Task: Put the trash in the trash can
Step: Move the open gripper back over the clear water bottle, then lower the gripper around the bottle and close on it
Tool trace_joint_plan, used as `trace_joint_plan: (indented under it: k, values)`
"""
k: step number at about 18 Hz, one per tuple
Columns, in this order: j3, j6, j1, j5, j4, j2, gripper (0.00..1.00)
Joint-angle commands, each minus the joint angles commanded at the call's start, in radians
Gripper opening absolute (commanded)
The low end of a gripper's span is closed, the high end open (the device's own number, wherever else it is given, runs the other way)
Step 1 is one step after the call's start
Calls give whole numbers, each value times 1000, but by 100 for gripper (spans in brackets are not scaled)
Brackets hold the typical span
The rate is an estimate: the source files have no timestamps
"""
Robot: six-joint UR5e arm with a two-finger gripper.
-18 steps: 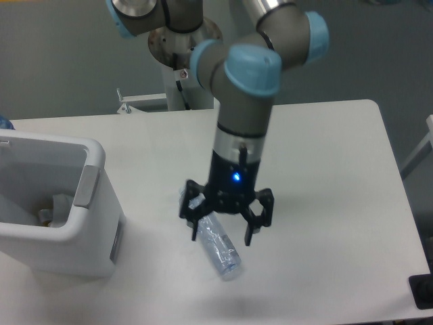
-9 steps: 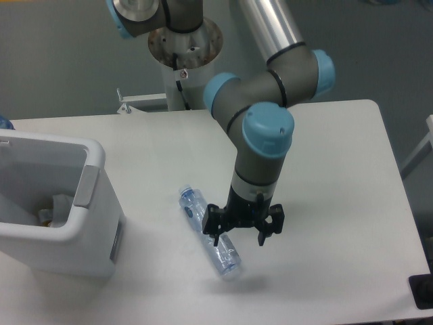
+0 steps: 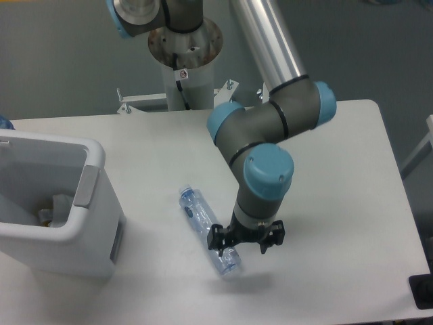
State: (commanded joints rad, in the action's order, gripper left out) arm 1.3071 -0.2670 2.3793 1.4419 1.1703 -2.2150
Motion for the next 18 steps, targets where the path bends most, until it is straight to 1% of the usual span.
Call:
trace_joint_plan:
  k: [3, 10, 14, 17, 18]
  values:
    - [-3, 17, -12, 6, 23, -17, 100]
    - [-9, 74, -29, 74, 25, -66, 100]
    - [-11, 92, -37, 75, 28, -89, 100]
    - [-6, 94, -40, 75, 29, -94, 100]
    - [-6, 94, -43, 77, 29, -94, 96]
